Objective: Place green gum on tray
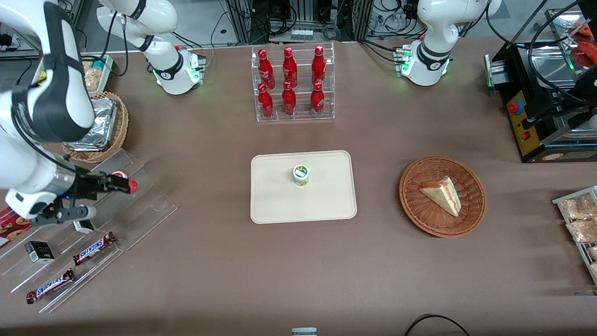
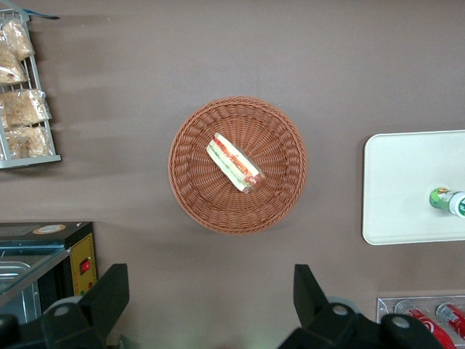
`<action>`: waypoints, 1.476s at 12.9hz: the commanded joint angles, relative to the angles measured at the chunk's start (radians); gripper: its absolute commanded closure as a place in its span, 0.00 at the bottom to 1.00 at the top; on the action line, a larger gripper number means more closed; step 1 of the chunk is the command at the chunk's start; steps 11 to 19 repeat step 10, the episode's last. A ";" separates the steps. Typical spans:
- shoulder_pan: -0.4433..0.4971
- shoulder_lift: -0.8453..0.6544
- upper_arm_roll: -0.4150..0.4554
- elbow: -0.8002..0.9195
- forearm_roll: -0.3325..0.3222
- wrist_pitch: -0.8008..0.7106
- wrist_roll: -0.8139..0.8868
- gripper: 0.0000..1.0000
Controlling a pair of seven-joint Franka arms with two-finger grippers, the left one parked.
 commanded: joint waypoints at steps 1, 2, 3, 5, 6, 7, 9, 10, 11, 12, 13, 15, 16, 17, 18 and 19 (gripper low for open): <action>-0.014 -0.092 0.017 -0.038 -0.017 -0.089 0.003 0.00; -0.009 -0.109 0.015 -0.037 -0.020 -0.127 0.009 0.00; -0.003 -0.120 0.014 -0.035 -0.028 -0.158 0.021 0.00; 0.012 -0.142 0.000 -0.032 -0.036 -0.189 0.052 0.00; 0.037 -0.143 -0.028 -0.026 -0.036 -0.203 0.058 0.00; 0.057 -0.149 -0.052 -0.024 -0.036 -0.209 0.059 0.00; 0.063 -0.163 -0.054 -0.024 -0.036 -0.223 0.061 0.00; 0.066 -0.171 -0.054 -0.023 -0.036 -0.246 0.069 0.00; 0.066 -0.171 -0.054 -0.023 -0.036 -0.246 0.069 0.00; 0.066 -0.171 -0.054 -0.023 -0.036 -0.246 0.069 0.00; 0.066 -0.171 -0.054 -0.023 -0.036 -0.246 0.069 0.00; 0.066 -0.171 -0.054 -0.023 -0.036 -0.246 0.069 0.00; 0.066 -0.171 -0.054 -0.023 -0.036 -0.246 0.069 0.00; 0.066 -0.171 -0.054 -0.023 -0.036 -0.246 0.069 0.00; 0.066 -0.171 -0.054 -0.023 -0.036 -0.246 0.069 0.00; 0.066 -0.171 -0.054 -0.023 -0.036 -0.246 0.069 0.00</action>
